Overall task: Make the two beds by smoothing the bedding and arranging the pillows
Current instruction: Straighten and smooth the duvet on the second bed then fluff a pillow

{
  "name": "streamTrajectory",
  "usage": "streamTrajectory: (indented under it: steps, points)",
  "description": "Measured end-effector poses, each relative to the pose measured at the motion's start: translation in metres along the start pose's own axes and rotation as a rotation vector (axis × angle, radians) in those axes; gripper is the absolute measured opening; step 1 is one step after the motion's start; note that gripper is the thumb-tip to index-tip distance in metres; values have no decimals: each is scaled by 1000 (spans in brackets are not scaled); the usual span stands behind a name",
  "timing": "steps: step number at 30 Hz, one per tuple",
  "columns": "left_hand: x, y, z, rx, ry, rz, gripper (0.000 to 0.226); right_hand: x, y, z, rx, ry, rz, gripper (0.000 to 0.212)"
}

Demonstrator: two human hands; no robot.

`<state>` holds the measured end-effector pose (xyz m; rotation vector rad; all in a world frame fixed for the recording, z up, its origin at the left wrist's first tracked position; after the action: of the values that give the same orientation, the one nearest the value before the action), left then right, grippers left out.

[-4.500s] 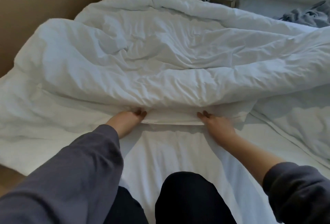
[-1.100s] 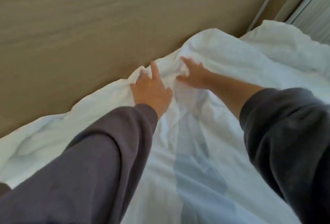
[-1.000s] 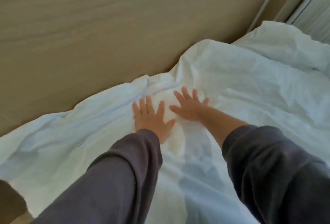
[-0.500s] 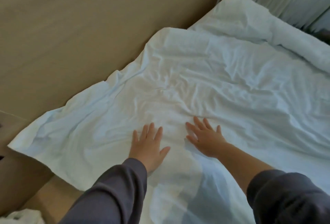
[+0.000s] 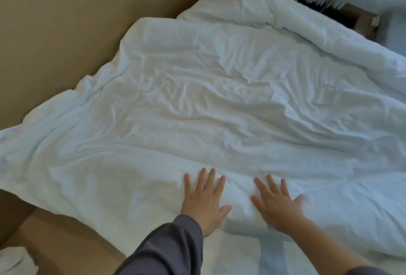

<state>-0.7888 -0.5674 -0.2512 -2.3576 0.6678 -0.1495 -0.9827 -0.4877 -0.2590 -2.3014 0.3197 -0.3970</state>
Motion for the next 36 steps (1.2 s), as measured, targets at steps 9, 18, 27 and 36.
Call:
streamTrajectory:
  steps: [9, 18, 27, 36]
  points:
    - [-29, 5, 74, -68, 116, -168, 69, -32, -4, 69, -188, 0, -93, 59]
    - [-139, -124, 79, 161, 84, 126, 78, -151, -207, 129, -94, -90, 189, 71]
    - [-318, -129, 102, 120, 0, 251, 96, -305, -252, 136, -91, -101, 504, 95]
    - [-428, -60, 131, -165, 71, 47, 47, -435, -216, 156, -392, -196, 150, 73]
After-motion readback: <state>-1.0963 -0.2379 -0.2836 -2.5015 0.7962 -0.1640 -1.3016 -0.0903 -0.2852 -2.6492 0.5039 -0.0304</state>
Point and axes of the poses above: each hand's wrist, its own y-axis towards the middle knuckle, its own z-axis out of the palm, x = y × z, the point moved 2 cm from there along y, towards the middle knuckle, and after that the axes turned 12 degrees about -z, right-handed, at the moved point
